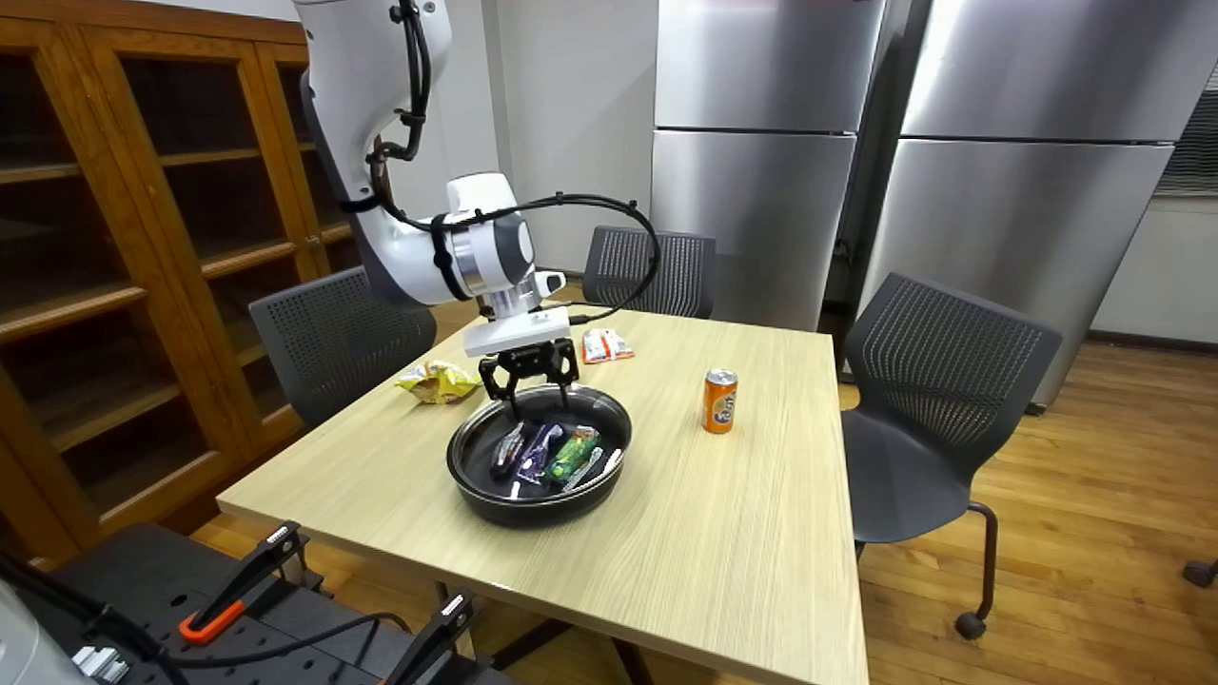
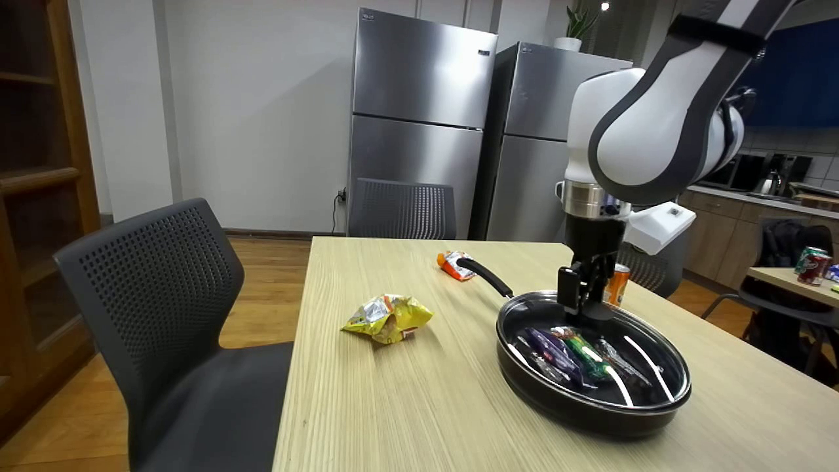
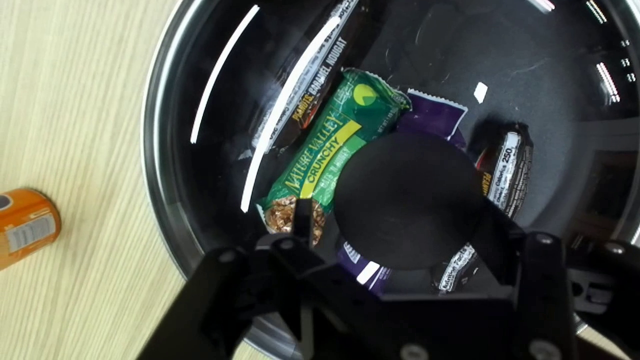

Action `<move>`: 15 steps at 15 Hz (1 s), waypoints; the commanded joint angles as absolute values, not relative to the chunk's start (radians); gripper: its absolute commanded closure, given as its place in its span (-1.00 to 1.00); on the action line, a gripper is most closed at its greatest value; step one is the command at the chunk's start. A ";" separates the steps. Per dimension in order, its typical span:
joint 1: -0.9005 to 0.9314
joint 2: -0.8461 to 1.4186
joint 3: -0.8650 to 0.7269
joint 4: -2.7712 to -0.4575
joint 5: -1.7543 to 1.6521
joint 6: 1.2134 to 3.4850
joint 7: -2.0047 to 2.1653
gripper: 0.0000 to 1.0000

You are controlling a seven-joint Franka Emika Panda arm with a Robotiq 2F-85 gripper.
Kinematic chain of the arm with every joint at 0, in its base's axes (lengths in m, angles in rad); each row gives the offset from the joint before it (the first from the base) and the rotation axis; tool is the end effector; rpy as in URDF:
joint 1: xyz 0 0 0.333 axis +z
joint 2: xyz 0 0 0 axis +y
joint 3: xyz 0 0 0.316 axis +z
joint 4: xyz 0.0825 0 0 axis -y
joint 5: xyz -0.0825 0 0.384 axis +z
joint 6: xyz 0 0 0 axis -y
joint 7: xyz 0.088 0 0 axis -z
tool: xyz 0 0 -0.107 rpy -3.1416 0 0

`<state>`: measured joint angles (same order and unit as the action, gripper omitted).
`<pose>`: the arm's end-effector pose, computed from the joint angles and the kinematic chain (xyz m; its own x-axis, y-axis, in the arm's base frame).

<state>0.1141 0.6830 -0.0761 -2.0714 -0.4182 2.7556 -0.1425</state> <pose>0.5688 0.0366 0.0937 0.8346 0.5460 -0.0732 0.5492 -0.8141 0.1891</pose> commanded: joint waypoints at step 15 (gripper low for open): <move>0.086 0.576 -0.063 -2.142 -0.405 2.762 -0.177 -1.00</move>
